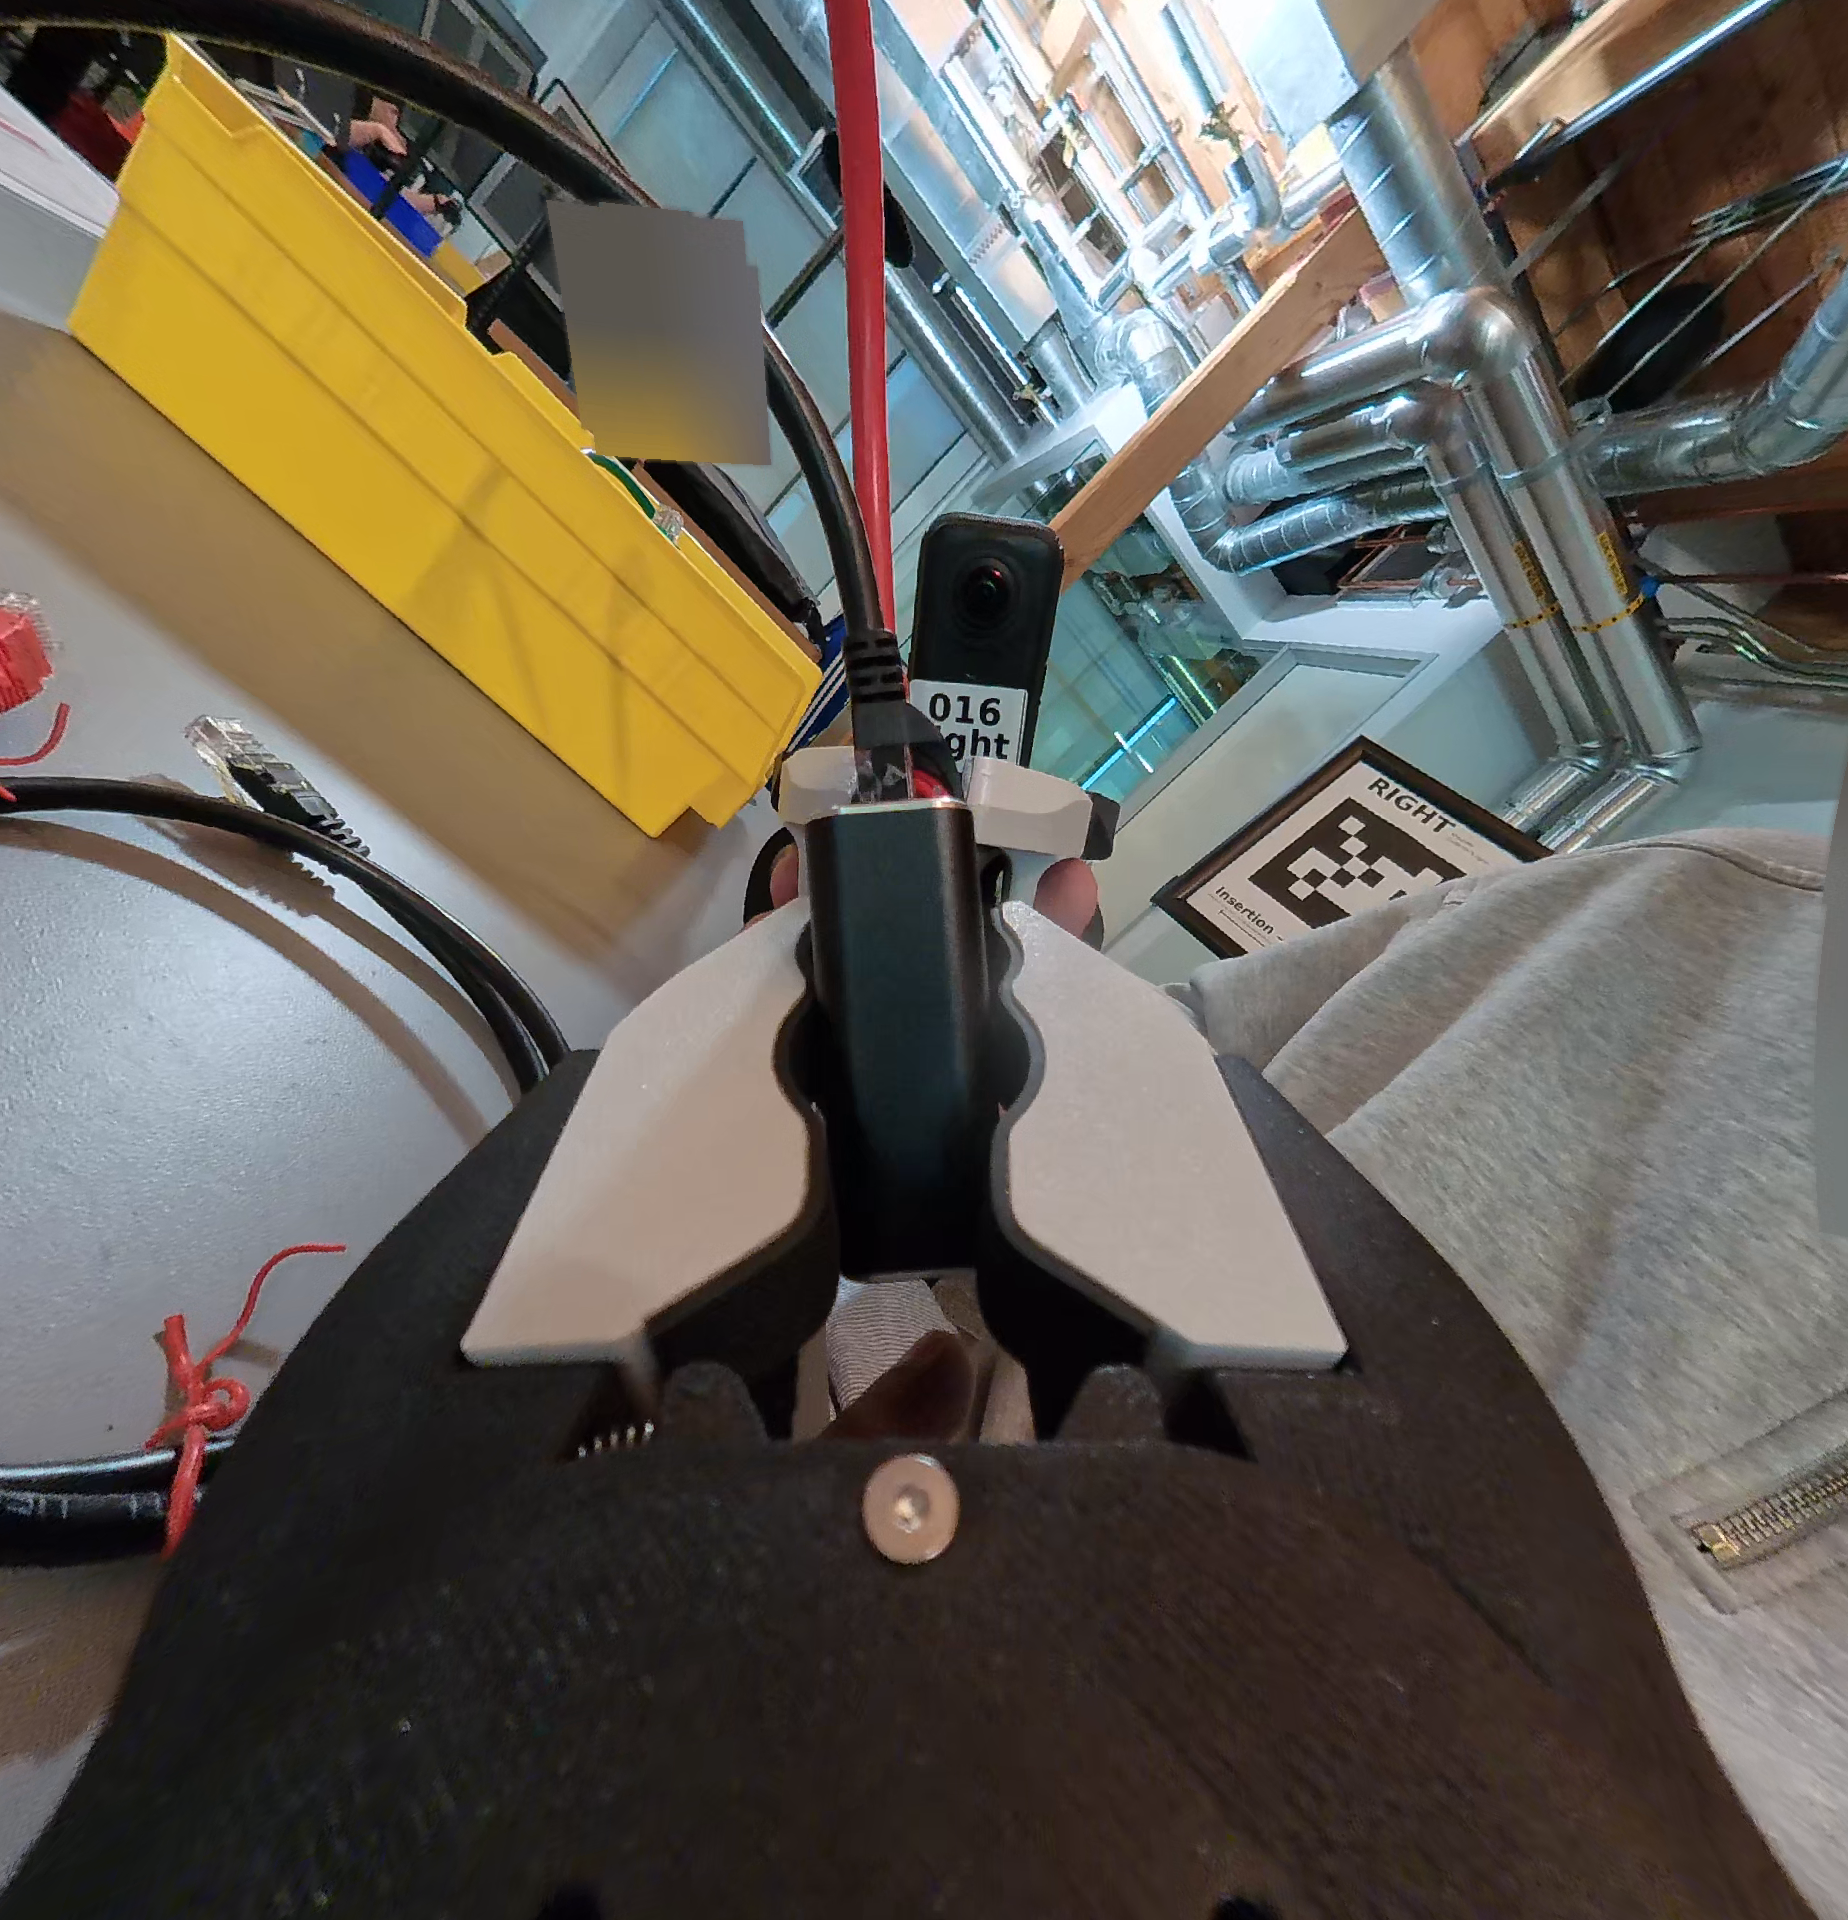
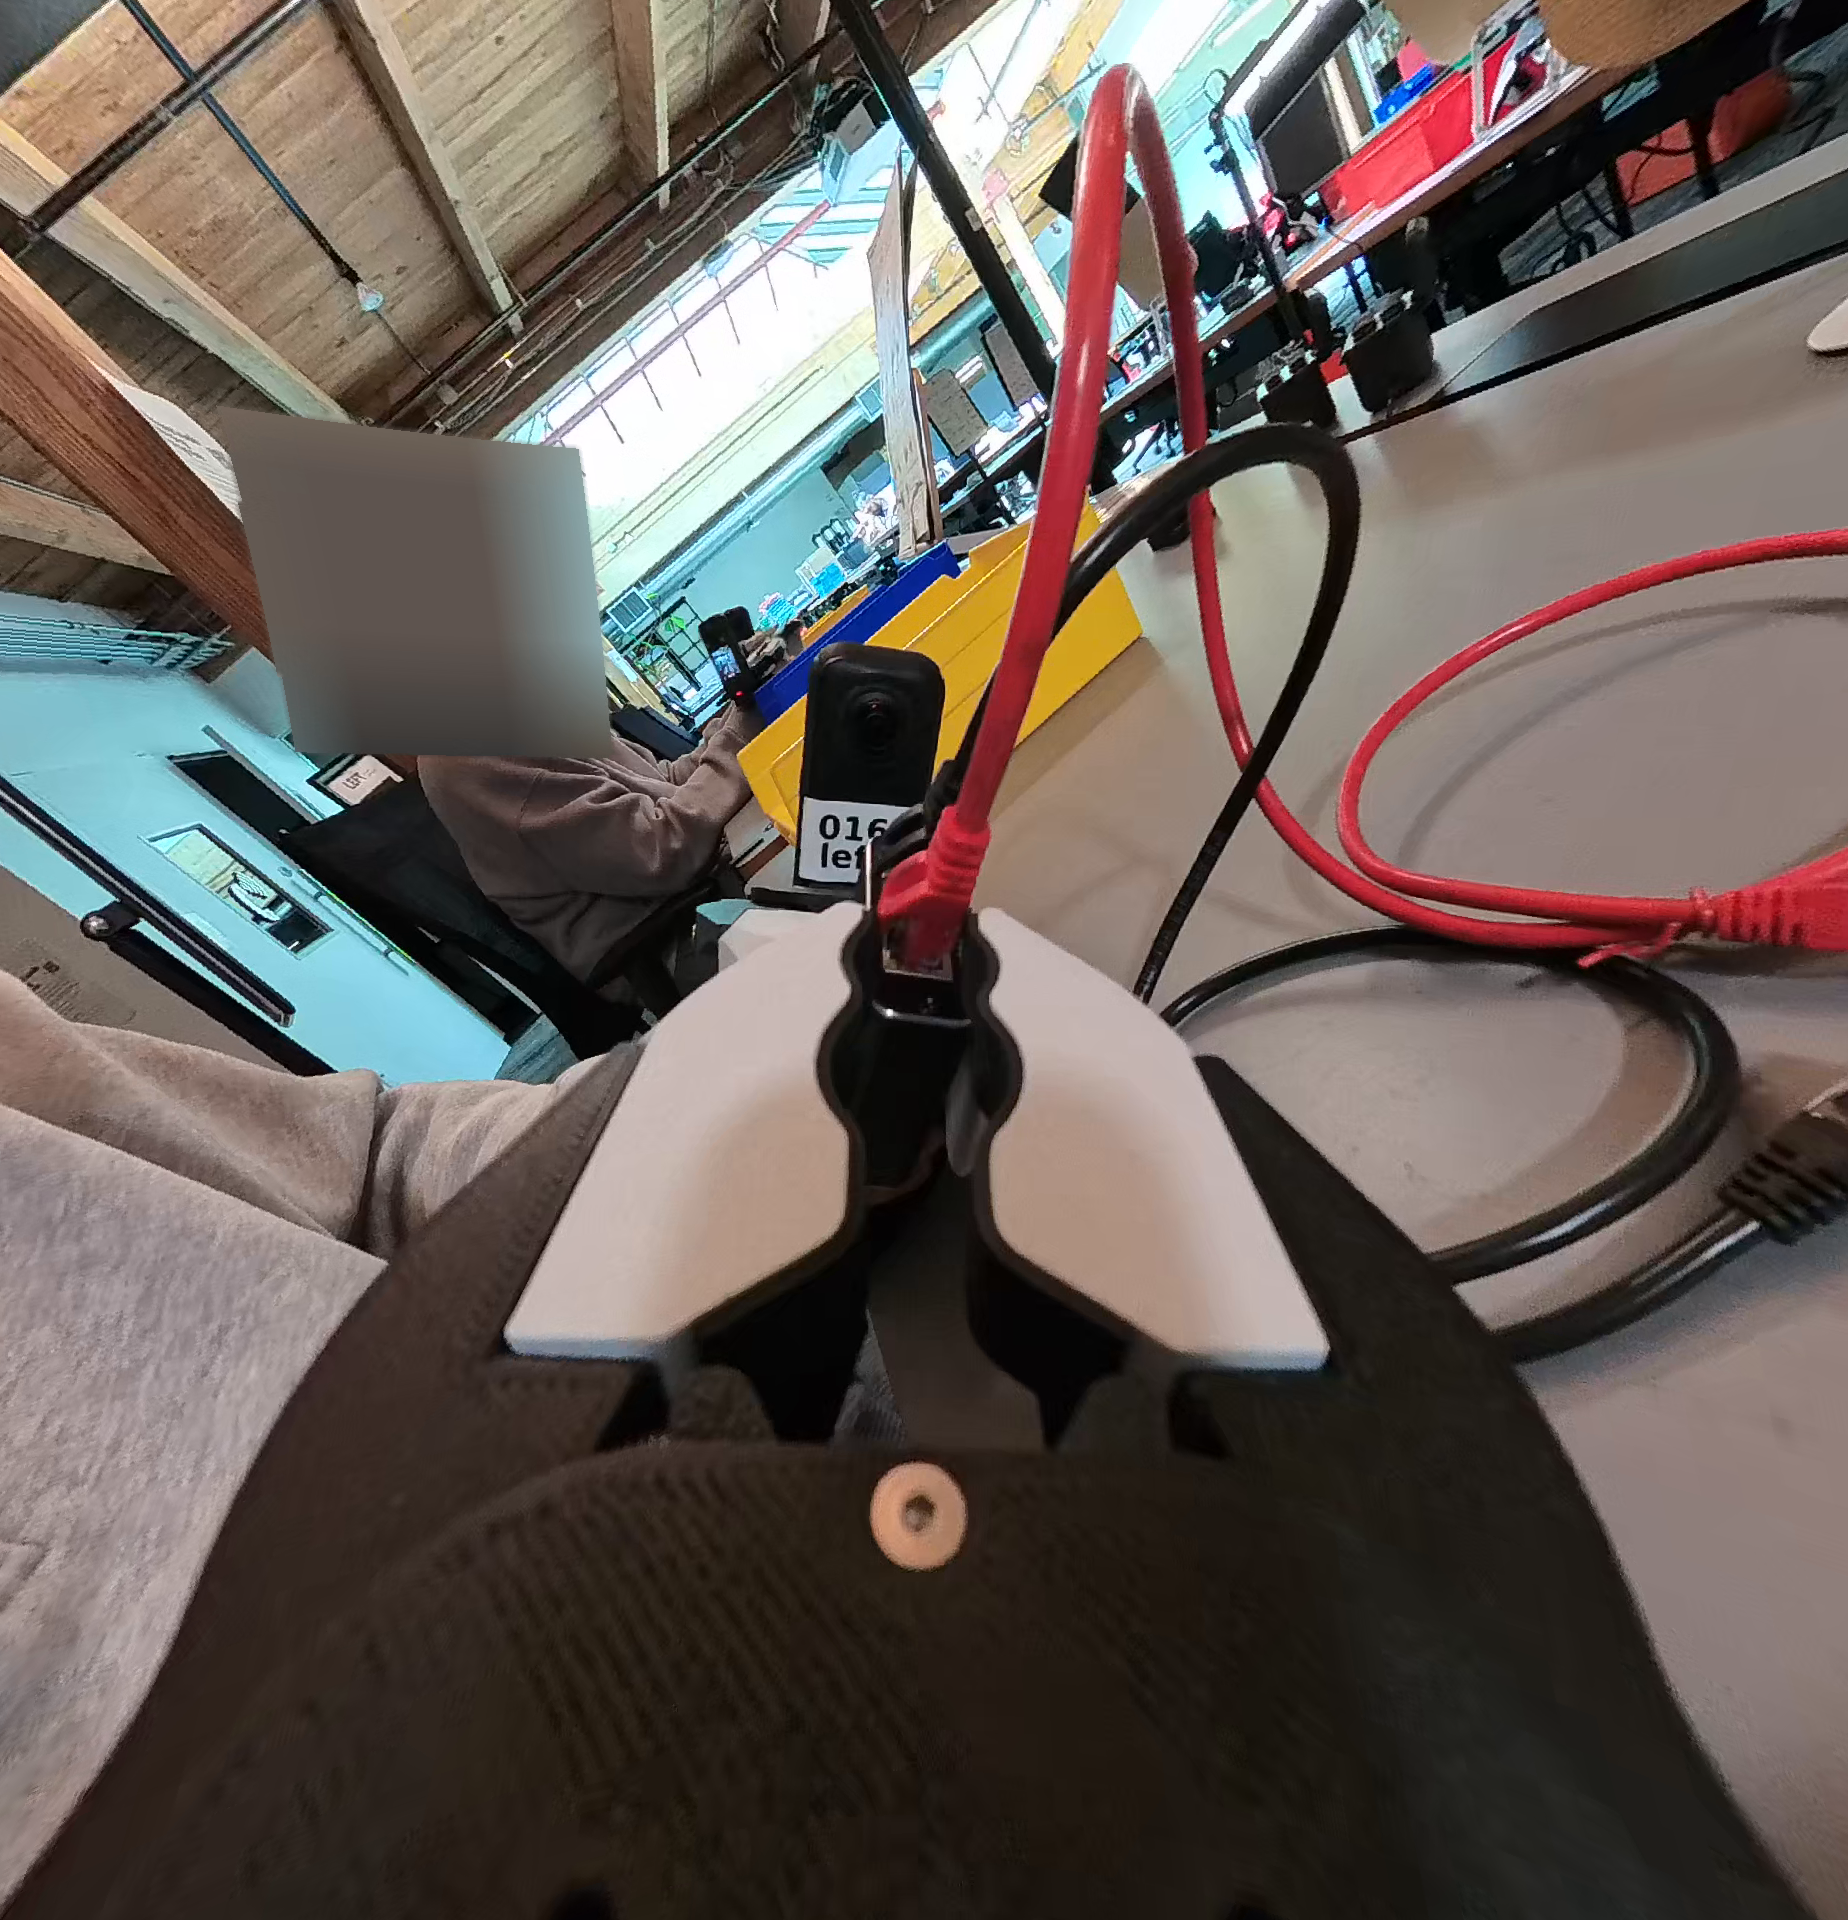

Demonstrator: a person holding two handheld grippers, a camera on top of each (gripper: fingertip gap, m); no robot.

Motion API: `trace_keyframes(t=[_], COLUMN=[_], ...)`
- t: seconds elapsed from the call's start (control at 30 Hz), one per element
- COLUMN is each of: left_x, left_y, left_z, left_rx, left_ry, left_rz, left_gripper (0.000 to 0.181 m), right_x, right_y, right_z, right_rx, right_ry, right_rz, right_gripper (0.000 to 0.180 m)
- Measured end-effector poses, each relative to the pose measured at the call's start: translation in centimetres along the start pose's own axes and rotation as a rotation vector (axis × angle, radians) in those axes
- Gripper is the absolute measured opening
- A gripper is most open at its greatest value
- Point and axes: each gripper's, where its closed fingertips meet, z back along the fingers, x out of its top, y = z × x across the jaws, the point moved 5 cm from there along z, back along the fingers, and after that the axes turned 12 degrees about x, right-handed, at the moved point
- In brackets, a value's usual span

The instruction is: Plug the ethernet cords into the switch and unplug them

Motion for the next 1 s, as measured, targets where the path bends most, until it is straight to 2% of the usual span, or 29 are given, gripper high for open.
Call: trace_keyframes(t=[0.53,1.0], left_x=[0.3,0.0], left_y=[0.3,0.0], left_z=[0.3,0.2], left_rx=[0.013,0.013], left_ry=[-0.022,-0.001], left_rz=[0.020,-0.013], left_gripper=[0.025,0.026], right_x=[1.0,0.3], right_y=[-0.2,0.0], right_z=[1.5,0.1], right_rx=[-0.001,0.026], right_ry=[-0.052,0.000], right_rz=[0.008,0.018], right_gripper=[0.012,0.018])
